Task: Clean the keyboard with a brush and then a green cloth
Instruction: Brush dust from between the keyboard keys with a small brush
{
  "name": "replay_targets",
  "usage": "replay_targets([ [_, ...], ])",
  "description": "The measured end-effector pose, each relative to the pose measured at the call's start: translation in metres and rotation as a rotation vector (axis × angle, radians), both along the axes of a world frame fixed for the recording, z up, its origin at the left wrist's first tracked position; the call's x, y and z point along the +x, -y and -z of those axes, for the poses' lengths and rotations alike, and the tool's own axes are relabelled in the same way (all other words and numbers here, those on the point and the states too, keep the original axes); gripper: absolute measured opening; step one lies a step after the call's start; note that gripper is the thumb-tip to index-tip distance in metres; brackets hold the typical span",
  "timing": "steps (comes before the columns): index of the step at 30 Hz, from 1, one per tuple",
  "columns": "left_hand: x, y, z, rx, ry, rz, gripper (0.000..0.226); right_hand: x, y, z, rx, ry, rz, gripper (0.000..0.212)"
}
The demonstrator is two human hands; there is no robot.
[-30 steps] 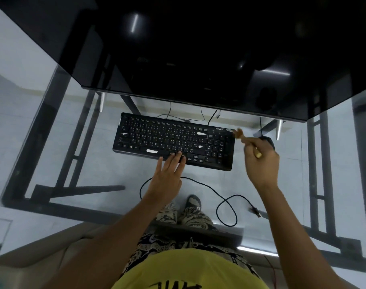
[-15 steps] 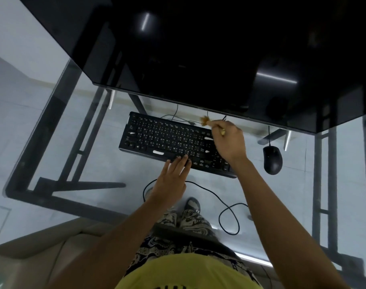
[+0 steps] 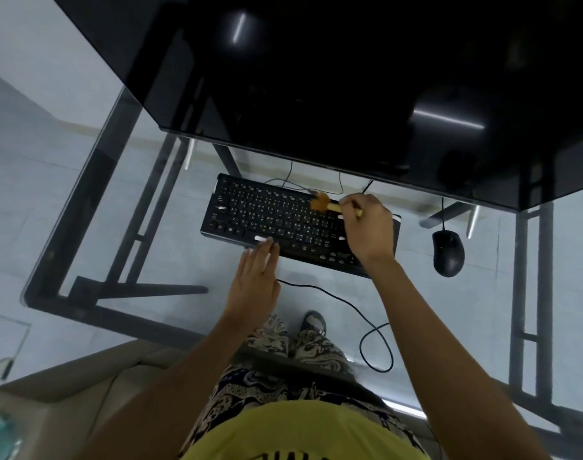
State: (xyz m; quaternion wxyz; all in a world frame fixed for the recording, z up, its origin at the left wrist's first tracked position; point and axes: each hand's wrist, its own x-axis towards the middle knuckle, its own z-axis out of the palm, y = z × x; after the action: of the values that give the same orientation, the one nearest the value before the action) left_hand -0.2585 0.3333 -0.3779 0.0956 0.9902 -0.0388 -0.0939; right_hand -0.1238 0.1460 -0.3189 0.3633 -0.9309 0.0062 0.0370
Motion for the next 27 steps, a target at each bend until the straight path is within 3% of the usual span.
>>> replay_targets([
  [3, 0.001, -0.03, 0.002, -0.001, 0.004, -0.132, 0.063, -0.017, -0.016, 0.002, -0.042, 0.026, -0.306, 0.025],
  [7, 0.007, -0.068, 0.004, -0.012, 0.018, -0.155, 0.061, -0.025, -0.018, -0.005, -0.046, -0.186, -0.375, 0.036],
  [9, 0.007, -0.08, 0.007, -0.023, 0.023, -0.124, 0.06, -0.032, -0.019, -0.011, 0.004, -0.201, -0.335, 0.044],
  [13, 0.01, -0.094, 0.008, -0.062, 0.076, -0.054, 0.059, -0.044, -0.031, -0.018, 0.321, 0.044, 0.045, 0.04],
  [16, 0.015, -0.105, 0.007, -0.099, 0.11, 0.014, 0.056, -0.055, -0.042, -0.012, 0.067, -0.041, -0.087, 0.05],
  [19, 0.018, -0.118, 0.008, -0.094, 0.104, 0.074, 0.054, -0.061, -0.05, -0.018, 0.055, -0.289, -0.092, 0.049],
  [24, 0.017, -0.145, 0.017, -0.092, 0.087, 0.163, 0.051, -0.047, -0.066, -0.019, 0.076, 0.097, 0.238, 0.037],
  [27, 0.016, -0.159, 0.019, -0.116, 0.106, 0.152, 0.05, -0.036, -0.097, 0.001, -0.032, 0.106, 0.204, 0.034],
])
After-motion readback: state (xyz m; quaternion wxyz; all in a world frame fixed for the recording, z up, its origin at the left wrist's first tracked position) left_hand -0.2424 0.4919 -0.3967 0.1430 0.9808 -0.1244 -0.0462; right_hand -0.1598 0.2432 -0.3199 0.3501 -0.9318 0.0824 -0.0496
